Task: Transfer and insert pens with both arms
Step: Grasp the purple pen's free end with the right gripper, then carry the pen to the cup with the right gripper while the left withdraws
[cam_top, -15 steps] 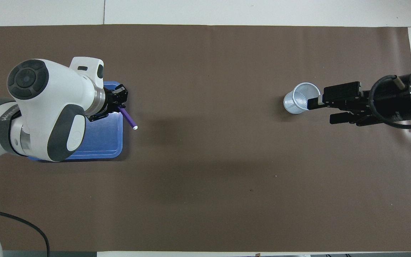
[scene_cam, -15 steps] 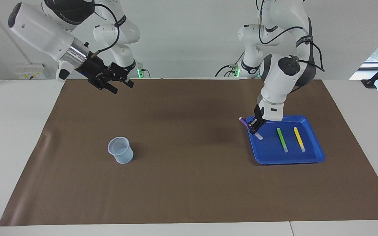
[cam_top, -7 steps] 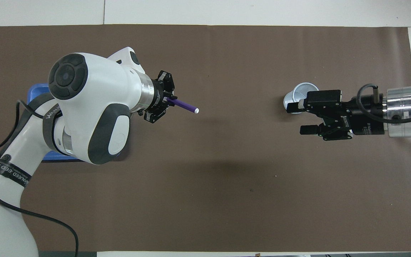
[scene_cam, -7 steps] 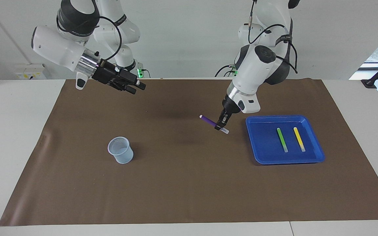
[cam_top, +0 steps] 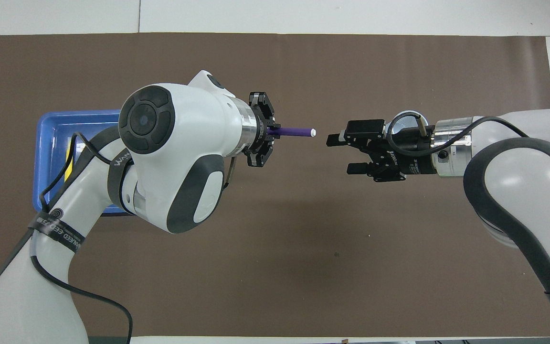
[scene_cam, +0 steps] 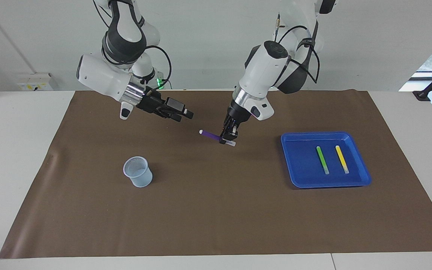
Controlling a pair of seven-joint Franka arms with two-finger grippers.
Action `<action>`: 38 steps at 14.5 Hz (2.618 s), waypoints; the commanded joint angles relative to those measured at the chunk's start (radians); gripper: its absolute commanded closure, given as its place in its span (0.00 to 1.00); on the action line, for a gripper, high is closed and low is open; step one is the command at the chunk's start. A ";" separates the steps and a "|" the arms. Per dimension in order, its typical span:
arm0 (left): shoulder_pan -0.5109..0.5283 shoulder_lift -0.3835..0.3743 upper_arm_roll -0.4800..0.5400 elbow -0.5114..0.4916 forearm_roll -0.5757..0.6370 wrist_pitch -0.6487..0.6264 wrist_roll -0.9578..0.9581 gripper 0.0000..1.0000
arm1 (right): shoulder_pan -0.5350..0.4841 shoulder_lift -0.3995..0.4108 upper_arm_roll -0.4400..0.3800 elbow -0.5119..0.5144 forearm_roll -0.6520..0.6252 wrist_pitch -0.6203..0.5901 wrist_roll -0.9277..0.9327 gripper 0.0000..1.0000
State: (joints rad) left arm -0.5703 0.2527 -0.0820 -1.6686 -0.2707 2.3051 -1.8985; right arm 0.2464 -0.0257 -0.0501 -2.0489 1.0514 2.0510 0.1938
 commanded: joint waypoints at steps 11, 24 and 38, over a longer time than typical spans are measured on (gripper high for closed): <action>-0.105 0.016 0.013 0.012 -0.018 0.027 -0.037 1.00 | 0.036 0.021 -0.002 0.004 0.084 0.118 0.032 0.16; -0.105 0.014 0.015 0.009 -0.016 0.025 -0.031 1.00 | 0.008 0.015 -0.004 0.004 0.082 0.050 0.029 0.89; -0.005 -0.019 0.022 -0.068 0.061 -0.062 0.620 0.00 | -0.056 0.067 -0.007 0.195 -0.443 -0.119 0.015 1.00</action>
State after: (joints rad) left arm -0.6240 0.2642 -0.0577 -1.6897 -0.2197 2.2691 -1.4449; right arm 0.2254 -0.0036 -0.0627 -1.9599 0.7839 2.0208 0.2207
